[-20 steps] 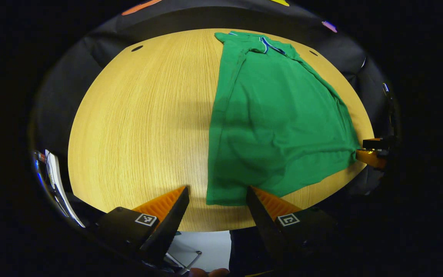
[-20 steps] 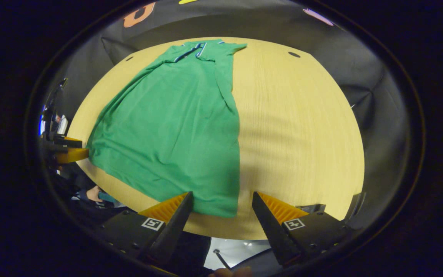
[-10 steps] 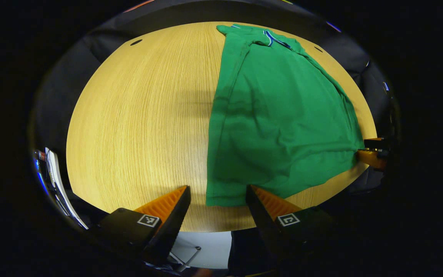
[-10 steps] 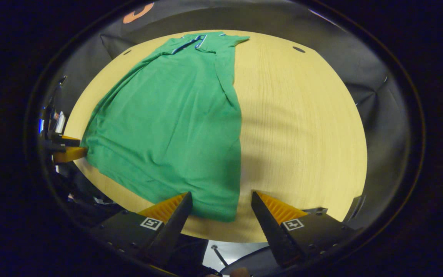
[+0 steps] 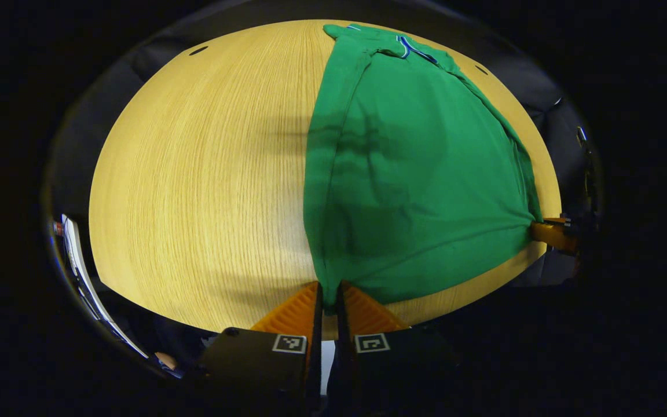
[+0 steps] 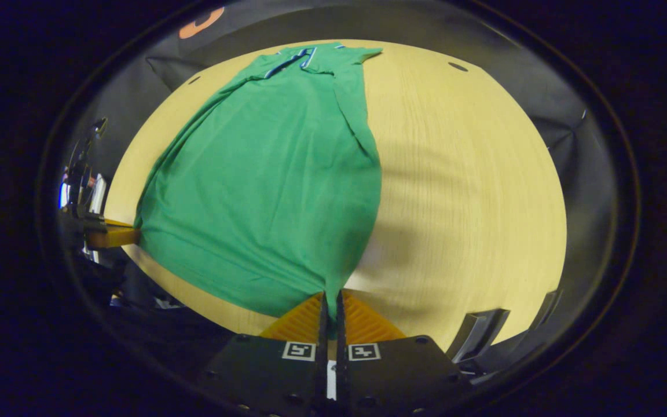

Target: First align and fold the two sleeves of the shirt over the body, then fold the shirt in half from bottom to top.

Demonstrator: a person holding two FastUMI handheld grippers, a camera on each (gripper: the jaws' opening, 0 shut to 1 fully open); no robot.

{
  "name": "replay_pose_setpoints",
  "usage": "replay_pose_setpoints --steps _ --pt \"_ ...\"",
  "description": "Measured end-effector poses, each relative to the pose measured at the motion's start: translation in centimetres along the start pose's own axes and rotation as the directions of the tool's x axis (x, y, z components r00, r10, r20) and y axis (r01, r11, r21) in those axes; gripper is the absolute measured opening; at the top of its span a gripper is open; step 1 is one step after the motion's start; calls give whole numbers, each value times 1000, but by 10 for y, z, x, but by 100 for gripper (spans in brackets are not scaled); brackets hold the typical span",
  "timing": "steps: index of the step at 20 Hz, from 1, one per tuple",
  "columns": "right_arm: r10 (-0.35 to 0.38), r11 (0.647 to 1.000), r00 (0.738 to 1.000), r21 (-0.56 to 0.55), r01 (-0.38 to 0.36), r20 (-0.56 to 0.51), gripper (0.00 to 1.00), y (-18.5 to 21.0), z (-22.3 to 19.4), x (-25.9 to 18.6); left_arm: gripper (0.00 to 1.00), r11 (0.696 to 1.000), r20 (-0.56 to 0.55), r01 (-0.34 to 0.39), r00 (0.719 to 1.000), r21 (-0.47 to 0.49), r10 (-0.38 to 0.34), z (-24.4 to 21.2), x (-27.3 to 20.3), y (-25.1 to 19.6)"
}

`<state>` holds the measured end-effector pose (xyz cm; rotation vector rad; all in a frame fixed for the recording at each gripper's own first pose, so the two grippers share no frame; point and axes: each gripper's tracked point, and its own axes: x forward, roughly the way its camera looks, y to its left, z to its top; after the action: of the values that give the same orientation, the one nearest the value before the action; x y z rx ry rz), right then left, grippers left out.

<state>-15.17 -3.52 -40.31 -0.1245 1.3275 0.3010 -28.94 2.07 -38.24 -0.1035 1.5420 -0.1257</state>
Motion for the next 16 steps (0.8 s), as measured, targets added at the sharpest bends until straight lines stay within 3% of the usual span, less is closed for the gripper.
replay_pose_setpoints --steps 1,2,5,16 --pt "15 1000 1000 14 -15 4 6 1 2 -3 11 1000 -3 5 1000 5 -5 0 -1 -1" --pt "18 999 1000 27 -19 7 0 1 2 0 10 1000 -2 7 1000 6 -7 0 -2 -1" --pt "6 1000 1000 28 -6 11 0 -1 1 -3 6 998 -10 54 998 -27 -54 -2 -3 -5" --pt "9 999 998 51 -13 65 0 -6 21 -33 5 986 91 163 983 -41 -158 35 -64 -15"
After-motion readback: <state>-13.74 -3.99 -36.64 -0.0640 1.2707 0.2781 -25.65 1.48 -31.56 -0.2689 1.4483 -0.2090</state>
